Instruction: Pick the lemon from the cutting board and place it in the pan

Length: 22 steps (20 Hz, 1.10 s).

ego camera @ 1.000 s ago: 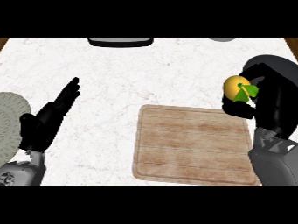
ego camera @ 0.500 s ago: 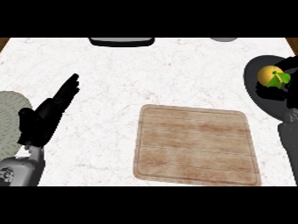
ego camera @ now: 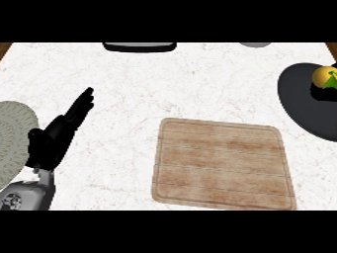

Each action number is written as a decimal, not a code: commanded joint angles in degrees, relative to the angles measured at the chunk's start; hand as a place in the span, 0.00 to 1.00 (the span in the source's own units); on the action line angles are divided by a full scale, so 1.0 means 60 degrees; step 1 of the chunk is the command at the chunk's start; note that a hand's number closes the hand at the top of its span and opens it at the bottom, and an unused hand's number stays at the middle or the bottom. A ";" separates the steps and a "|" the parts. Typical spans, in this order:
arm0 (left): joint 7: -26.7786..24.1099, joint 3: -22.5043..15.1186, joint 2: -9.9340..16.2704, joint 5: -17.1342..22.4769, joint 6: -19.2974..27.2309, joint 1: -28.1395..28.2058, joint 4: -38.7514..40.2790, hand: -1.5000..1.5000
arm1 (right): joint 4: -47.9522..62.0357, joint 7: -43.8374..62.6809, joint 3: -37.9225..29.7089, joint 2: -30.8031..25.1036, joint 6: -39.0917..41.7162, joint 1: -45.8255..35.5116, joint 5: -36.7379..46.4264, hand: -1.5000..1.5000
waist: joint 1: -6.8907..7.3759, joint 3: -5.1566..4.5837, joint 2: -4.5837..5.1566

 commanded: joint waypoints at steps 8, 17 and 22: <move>-0.0225 0.0045 -0.0169 -0.0213 -0.0091 -0.0211 0.0269 0.50 | 0.4183 0.0179 -0.0841 -0.0886 0.0629 -0.1124 -0.0329 0.00 | 0.0197 -0.0007 0.0129; -0.0021 -0.0050 -0.0394 -0.0330 0.0012 -0.0420 0.0254 0.50 | 0.4786 -0.2491 -0.2366 -0.1552 0.1478 -0.1569 -0.1982 0.00 | 0.0349 0.0059 0.0216; -0.0086 0.0001 -0.0318 -0.0321 -0.0075 -0.0394 0.0289 0.50 | 0.4318 -0.4179 -0.3791 -0.1242 0.1298 -0.1323 -0.3528 0.00 | 0.0192 0.0067 0.0183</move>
